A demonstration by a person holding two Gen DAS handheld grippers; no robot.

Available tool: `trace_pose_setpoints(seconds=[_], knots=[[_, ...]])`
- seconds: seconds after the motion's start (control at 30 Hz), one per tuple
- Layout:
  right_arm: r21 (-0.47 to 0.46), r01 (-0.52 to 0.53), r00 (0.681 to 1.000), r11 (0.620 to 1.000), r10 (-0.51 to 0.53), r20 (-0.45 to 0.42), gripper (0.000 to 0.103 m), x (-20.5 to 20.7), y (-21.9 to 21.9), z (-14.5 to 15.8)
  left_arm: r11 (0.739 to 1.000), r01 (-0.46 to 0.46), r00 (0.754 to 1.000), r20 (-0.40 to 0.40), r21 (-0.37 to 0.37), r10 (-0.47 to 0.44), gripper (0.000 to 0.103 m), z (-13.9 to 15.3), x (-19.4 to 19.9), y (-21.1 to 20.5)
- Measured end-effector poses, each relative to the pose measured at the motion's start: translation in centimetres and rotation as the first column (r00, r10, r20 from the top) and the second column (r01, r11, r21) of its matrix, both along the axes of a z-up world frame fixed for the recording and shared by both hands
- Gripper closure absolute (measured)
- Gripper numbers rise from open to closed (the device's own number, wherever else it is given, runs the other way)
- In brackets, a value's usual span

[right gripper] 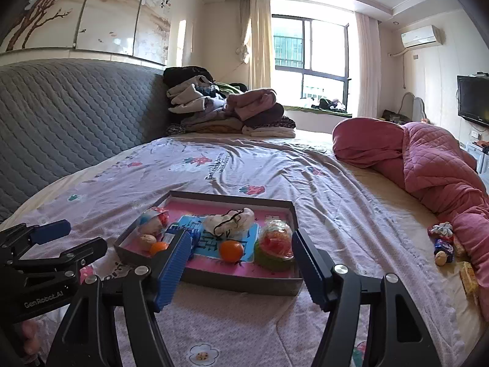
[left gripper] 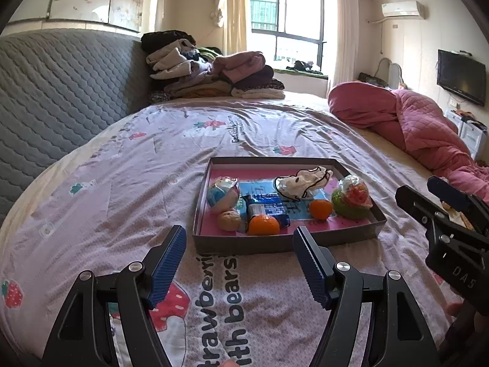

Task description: Organize objects

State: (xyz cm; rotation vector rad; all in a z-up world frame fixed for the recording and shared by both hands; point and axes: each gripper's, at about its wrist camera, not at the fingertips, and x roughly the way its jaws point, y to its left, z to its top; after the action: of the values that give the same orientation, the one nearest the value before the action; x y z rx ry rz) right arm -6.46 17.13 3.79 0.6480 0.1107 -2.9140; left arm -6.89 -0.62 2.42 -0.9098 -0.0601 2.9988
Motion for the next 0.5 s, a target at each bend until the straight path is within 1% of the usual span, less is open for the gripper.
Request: trace_pose_setpoints(seconds=[0.5], knots=[[-0.017,0.018,1.000,1.000,-0.018,0.013,0.035,0.8,-0.3,-1.7,1.000,-0.015,1.000,0.006,-0.015,0.015,0.029,-1.8,0.4,-0.4]])
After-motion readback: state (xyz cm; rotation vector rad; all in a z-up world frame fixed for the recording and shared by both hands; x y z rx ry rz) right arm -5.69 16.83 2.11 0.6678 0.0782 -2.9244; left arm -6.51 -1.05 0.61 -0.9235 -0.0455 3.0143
